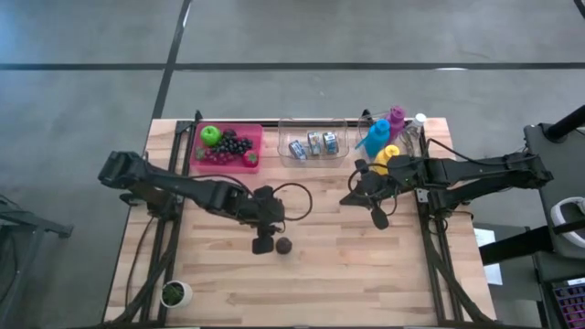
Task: Pick & Place Food Item
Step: Put the black plum into the red transparent bin
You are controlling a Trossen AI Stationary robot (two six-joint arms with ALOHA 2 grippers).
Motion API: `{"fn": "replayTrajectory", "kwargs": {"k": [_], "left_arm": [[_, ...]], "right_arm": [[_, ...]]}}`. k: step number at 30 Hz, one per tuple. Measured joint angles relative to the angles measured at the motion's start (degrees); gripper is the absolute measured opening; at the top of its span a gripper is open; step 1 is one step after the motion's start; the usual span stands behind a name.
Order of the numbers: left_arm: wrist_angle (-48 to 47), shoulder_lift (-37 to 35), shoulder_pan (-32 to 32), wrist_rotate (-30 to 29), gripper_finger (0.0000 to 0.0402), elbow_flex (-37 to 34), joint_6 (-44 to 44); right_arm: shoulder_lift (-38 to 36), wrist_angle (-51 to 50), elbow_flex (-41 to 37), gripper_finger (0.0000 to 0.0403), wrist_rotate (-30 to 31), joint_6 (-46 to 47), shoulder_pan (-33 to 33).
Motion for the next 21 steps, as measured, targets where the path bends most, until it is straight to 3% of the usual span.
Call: {"fn": "replayTrajectory", "kwargs": {"k": [10,21], "left_arm": [[9.8,0.0,-2.4,1.5,0.0131,-6.1,0.6],[14.8,7.0,-4.5,2.2,0.0323,-7.9,5.0]], "right_arm": [[0.0,0.0,0.0,0.0008,0.0,0.0,0.0],[0.0,0.0,0.0,0.0008,0.1,0.0,0.0]]}}
